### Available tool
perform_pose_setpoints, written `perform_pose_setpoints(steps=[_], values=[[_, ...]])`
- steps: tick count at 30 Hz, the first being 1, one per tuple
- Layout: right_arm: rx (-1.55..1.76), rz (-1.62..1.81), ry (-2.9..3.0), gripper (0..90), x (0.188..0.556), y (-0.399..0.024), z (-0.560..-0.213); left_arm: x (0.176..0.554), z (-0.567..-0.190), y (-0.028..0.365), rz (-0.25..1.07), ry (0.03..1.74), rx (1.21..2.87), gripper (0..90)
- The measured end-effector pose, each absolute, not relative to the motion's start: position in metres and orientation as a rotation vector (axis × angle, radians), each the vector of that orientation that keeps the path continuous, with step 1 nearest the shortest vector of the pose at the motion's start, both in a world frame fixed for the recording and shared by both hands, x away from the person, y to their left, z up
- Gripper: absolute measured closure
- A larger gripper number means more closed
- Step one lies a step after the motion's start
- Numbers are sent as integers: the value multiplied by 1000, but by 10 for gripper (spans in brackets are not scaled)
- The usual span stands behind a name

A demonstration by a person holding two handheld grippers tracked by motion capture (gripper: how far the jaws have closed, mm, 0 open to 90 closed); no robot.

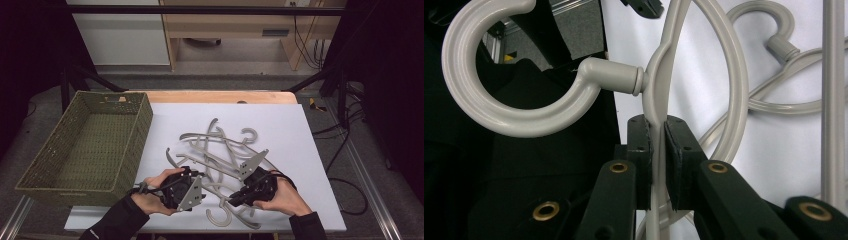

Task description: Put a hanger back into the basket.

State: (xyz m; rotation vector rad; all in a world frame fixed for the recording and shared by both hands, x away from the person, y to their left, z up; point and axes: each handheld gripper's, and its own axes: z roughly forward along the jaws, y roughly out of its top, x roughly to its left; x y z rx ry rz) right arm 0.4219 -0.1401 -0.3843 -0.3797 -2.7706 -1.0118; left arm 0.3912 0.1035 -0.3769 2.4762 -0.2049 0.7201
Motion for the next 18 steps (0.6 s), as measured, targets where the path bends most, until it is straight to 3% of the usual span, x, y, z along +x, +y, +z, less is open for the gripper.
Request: perform_pose_setpoints(steps=[13, 18], values=[[-373, -983, -2754, 827, 421, -138, -386, 387, -387, 98, 823, -344, 2505, 694], [-354, -988, -2756, 826, 421, -138, -386, 385, -389, 98, 828, -379, 2489, 715]])
